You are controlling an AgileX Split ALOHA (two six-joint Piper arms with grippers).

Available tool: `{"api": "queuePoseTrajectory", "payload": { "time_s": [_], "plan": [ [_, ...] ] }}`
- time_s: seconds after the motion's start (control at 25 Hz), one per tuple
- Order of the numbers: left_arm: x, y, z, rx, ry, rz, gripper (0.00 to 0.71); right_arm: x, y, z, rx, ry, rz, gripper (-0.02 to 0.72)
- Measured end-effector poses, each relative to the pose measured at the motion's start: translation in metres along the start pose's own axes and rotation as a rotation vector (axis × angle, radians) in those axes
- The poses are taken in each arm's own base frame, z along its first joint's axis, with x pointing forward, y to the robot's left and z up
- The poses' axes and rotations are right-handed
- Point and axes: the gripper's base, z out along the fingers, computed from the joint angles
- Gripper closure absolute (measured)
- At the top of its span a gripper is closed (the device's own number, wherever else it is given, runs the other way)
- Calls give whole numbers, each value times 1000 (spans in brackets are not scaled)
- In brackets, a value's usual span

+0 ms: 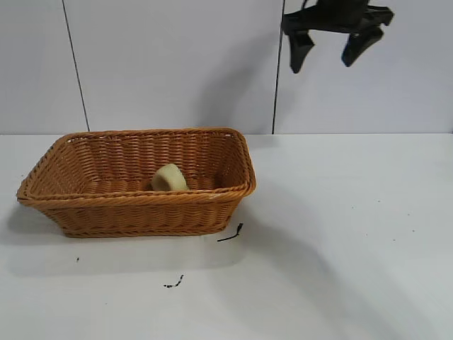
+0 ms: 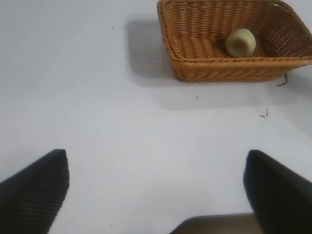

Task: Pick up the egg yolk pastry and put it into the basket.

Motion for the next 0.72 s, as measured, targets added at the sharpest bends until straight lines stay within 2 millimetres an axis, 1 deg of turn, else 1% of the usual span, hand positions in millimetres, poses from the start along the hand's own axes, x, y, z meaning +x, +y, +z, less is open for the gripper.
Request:
{"api": "queuePoseTrajectory", "payload": {
  "time_s": [0.12, 0.2, 0.32, 0.36, 0.44, 0.52, 0.6, 0.64, 0.72],
  "plan": [
    [0, 0, 0, 0, 0, 0, 15, 1, -13, -4, 12, 2, 22, 69],
    [0, 0, 0, 0, 0, 0, 15, 5, -19, -9, 18, 11, 34, 69],
    [0, 0, 0, 0, 0, 0, 15, 15, -25, -26, 25, 34, 42, 69],
    [0, 0, 0, 0, 0, 0, 15, 20, -25, -29, 25, 51, 40, 69],
    [0, 0, 0, 0, 0, 0, 15, 30, -25, -44, 23, 68, 38, 69],
    [0, 0, 0, 0, 0, 0, 15, 45, -23, -56, 16, 100, 37, 69],
    [0, 0, 0, 0, 0, 0, 15, 59, -22, -75, 5, 112, 36, 69],
    [0, 0, 0, 0, 0, 0, 15, 68, -21, -80, 0, 128, 35, 69],
    [0, 0, 0, 0, 0, 0, 15, 84, -18, -101, -18, 130, 39, 69]
  ]
}}
